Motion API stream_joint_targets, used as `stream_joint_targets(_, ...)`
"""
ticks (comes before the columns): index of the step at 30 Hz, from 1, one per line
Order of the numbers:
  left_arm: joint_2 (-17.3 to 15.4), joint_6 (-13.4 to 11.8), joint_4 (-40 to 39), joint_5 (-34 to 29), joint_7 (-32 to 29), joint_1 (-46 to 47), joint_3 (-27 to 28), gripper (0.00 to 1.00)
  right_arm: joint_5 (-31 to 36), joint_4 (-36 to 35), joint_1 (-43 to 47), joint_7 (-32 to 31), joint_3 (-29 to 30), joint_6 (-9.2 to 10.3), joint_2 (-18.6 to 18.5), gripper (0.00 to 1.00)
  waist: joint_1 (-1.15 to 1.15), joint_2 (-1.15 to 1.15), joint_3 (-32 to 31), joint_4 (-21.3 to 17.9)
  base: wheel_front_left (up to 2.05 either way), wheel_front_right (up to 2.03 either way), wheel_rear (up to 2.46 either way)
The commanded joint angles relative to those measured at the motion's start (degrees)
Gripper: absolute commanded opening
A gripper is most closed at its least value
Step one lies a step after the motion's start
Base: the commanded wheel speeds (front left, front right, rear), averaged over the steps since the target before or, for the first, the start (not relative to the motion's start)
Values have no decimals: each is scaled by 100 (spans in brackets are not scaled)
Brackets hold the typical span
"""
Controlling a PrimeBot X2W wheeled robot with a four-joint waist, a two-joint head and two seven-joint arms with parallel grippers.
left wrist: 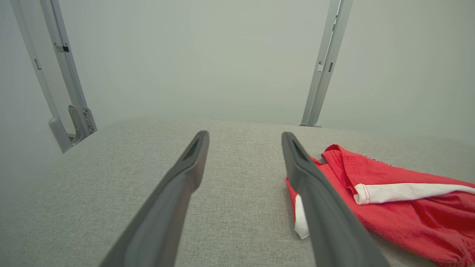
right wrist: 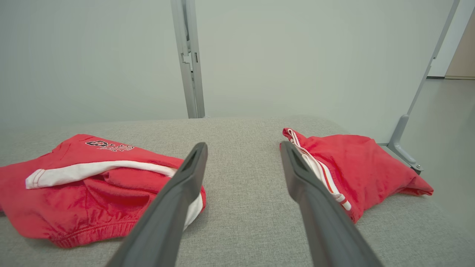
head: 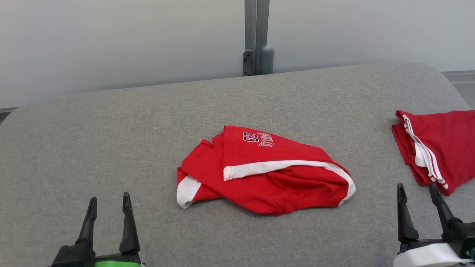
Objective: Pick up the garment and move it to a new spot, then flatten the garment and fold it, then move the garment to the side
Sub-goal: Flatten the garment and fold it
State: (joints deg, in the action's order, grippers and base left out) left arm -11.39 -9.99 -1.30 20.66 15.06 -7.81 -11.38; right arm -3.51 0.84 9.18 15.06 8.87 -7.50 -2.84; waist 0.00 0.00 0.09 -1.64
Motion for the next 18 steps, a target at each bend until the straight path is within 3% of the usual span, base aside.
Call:
stream_joint_targets(1, 66, 114, -6, -171, 11, -126, 129, 100, -11, -6, 44, 14, 40, 2, -14, 100, 0, 0, -21, 38, 0, 0, 0)
stream_joint_targets(8, 531, 721, 36, -621, 12, -272, 751, 100, -86, 77, 58, 13, 54, 2, -15, 100, 0, 0, -22, 102, 0, 0, 0)
stream_joint_targets(12, 687, 948, 81, -785, 13, -280, 973, 100, -80, 91, 61, 13, 24, 2, -15, 100, 0, 0, -19, 101, 0, 0, 0)
stream_joint_targets(18, 811, 1239, 27, -839, 12, -23, 897, 100, -165, 77, -21, 13, -41, 2, -15, 100, 0, 0, 59, -4, 0, 0, 0)
